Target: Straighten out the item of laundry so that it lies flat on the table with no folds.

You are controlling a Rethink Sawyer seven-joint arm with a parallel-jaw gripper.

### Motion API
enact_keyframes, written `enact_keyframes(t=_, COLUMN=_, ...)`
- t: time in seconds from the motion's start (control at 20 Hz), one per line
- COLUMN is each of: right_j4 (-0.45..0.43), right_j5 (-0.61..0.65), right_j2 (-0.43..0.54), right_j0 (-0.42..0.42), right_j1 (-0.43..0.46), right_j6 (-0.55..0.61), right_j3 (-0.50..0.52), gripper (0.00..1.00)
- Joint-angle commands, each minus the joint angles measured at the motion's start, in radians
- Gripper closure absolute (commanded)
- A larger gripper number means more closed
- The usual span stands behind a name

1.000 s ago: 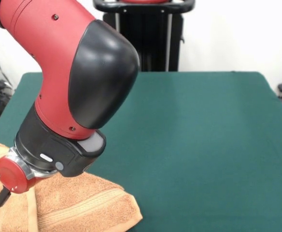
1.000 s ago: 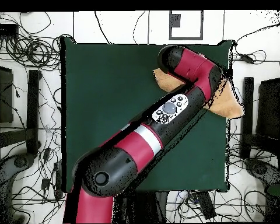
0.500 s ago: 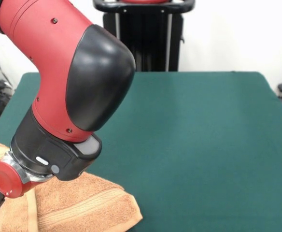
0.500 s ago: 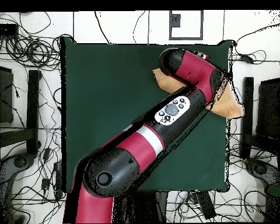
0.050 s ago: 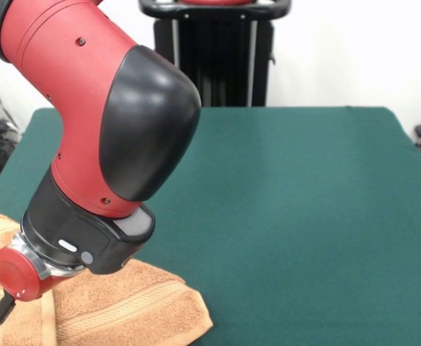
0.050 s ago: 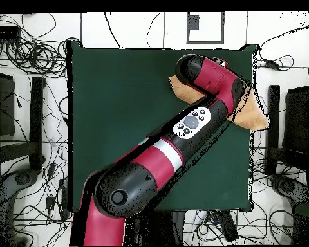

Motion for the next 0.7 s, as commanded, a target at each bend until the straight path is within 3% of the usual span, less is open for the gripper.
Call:
enact_keyframes(t=0.05, right_j4=-0.005, right_j5=-0.005, right_j2=0.13, right_j0=0.049, right_j1=0.058, right_j6=0.197, right_j3=0.008, gripper=0.0)
enact_keyframes(t=0.7, right_j4=0.003, right_j5=-0.023, right_j2=0.122, right_j0=0.048, right_j1=0.084, right_j6=0.225, right_j3=-0.013, gripper=0.0)
